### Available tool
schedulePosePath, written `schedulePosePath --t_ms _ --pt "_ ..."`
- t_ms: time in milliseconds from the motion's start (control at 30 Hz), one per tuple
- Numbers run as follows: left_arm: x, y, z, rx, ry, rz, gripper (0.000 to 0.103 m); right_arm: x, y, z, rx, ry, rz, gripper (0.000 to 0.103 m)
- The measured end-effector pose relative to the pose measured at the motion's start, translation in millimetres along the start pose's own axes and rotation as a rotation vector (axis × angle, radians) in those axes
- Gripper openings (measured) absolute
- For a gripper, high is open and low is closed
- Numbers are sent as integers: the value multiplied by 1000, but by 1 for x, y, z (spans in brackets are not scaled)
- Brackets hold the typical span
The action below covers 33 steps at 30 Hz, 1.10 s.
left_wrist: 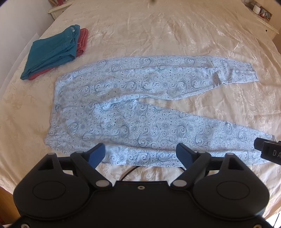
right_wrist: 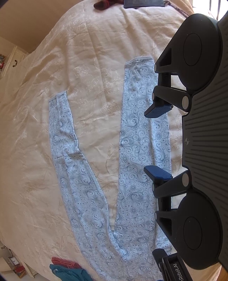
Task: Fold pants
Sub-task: 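Move both tools over the light-blue patterned pants toward the leg hems, then grasp the hem of one pant leg with the right gripper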
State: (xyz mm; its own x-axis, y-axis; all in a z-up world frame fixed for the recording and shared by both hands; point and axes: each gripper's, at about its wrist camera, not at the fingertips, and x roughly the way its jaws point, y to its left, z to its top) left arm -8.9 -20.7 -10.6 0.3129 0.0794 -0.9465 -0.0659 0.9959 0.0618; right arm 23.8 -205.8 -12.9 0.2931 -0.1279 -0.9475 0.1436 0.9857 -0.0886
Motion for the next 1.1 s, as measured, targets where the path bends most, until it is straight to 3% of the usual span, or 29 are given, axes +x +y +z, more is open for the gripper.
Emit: schedulePosePath --t_ms 433,733,900,1100 --pt "2 -3 13 -21 -37 -28 88 10 -8 10 11 8 -3 59" --pt "-1 -10 30 -4 -128 -22 88 21 -15 26 4 18 -17 59" --pt "11 -11 41 -10 -52 -19 87 30 -18 36 9 40 -7 59" --pt "22 -16 44 13 -46 -10 87 40 -17 46 3 36 -8 59"
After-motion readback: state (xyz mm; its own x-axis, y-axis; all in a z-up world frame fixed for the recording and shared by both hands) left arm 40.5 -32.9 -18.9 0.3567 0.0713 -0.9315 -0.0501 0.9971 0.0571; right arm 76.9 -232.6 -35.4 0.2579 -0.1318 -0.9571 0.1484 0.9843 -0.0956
